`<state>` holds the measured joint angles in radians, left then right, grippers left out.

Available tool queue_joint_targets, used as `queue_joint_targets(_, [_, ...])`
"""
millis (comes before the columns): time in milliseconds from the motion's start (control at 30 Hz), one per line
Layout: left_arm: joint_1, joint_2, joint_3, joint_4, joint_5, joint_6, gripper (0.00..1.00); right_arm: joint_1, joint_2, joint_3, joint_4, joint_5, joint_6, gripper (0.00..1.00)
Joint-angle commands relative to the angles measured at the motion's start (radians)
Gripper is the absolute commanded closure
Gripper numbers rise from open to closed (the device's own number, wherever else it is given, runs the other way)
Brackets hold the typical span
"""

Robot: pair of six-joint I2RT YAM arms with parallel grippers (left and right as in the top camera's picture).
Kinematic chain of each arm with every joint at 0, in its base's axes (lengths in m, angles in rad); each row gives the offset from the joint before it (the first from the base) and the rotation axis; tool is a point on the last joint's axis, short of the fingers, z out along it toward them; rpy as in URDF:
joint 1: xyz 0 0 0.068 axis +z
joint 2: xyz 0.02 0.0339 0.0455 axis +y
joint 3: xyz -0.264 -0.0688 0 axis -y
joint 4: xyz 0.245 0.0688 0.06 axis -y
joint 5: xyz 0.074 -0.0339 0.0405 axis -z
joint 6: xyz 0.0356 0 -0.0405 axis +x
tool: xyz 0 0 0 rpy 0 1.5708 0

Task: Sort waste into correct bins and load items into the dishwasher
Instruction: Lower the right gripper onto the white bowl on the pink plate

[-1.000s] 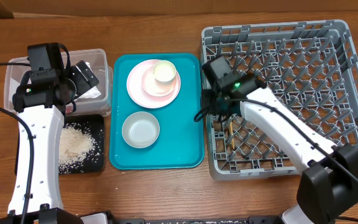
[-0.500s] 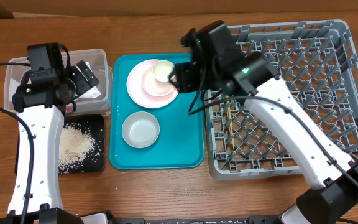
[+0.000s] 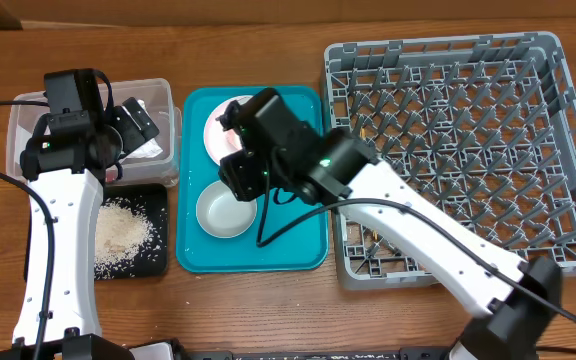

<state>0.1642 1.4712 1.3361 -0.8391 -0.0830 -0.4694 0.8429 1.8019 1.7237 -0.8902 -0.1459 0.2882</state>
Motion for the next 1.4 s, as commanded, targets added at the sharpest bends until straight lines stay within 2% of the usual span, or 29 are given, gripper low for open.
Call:
queue_joint_targets(0, [-0.001, -0.003, 0.021, 0.001, -0.002, -0.010, 0.00, 0.001, 0.040, -0.014, 0.003, 0.085, -0.005, 0.47])
queue_joint_targets(167, [-0.001, -0.003, 0.021, 0.001, -0.002, -0.010, 0.00, -0.003, 0.040, -0.013, -0.007, 0.086, -0.005, 0.44])
queue_joint_targets(300, [-0.001, -0.003, 0.021, 0.001, -0.002, -0.010, 0.00, -0.022, 0.040, -0.008, 0.014, 0.085, -0.005, 0.47])
queue_joint_targets(400, [-0.001, -0.003, 0.021, 0.001, -0.002, -0.010, 0.00, -0.063, 0.040, 0.012, 0.076, 0.062, -0.057, 0.52])
queue_joint_targets(467, [-0.001, -0.003, 0.021, 0.001, -0.002, -0.010, 0.00, -0.108, 0.041, 0.035, 0.124, 0.013, -0.103, 0.50])
queue_joint_targets(533, [-0.001, -0.003, 0.021, 0.001, -0.002, -0.010, 0.00, -0.154, 0.041, 0.051, 0.168, -0.042, -0.111, 0.48])
queue_joint_targets(800, [-0.001, -0.003, 0.021, 0.001, -0.002, -0.010, 0.00, -0.318, 0.047, 0.079, 0.346, -0.163, -0.106, 0.49])
queue_joint_targets(967, [-0.002, -0.003, 0.021, 0.001, -0.002, -0.010, 0.00, -0.314, 0.082, 0.078, 0.435, -0.154, -0.107, 0.49])
queue_joint_targets(1367, [0.000, -0.003, 0.021, 0.001, -0.002, -0.010, 0.00, -0.215, 0.320, 0.077, 0.465, 0.006, -0.219, 0.52])
